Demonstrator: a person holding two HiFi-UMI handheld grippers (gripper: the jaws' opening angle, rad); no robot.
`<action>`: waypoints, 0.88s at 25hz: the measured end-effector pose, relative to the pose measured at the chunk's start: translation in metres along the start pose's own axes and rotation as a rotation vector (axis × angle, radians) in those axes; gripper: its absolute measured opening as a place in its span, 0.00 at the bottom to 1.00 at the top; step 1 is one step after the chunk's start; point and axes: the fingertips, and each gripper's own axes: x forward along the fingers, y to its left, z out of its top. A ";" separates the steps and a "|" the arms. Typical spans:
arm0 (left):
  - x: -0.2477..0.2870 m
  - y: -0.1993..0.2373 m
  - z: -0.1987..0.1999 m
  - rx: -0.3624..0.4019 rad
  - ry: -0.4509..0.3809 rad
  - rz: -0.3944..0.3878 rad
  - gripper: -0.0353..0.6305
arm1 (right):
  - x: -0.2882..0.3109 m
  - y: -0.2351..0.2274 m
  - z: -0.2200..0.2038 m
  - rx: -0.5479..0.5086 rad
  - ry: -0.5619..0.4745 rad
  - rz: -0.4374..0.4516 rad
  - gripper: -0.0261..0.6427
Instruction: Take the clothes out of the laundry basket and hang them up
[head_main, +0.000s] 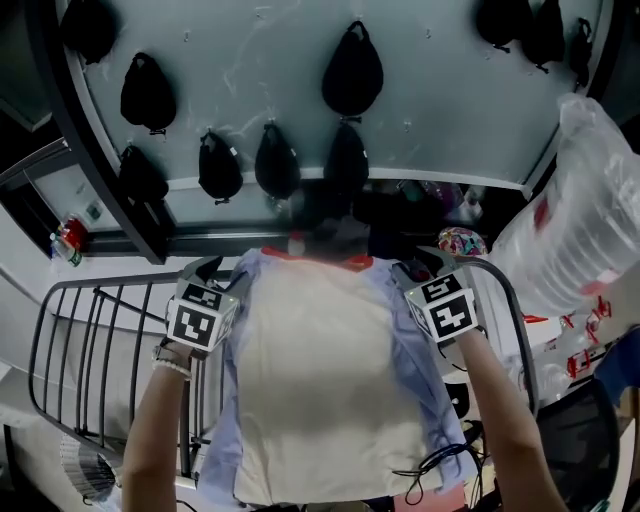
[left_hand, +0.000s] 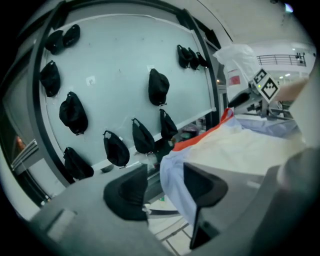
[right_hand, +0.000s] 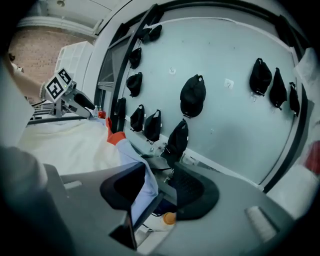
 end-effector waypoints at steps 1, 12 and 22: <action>-0.008 0.000 0.002 -0.003 -0.016 0.003 0.38 | -0.006 0.003 0.000 0.001 0.006 0.012 0.29; -0.128 0.006 0.015 -0.036 -0.198 0.084 0.32 | -0.085 0.058 0.059 0.007 -0.199 0.030 0.29; -0.281 0.017 -0.013 -0.048 -0.312 0.250 0.27 | -0.141 0.195 0.150 0.002 -0.419 0.226 0.29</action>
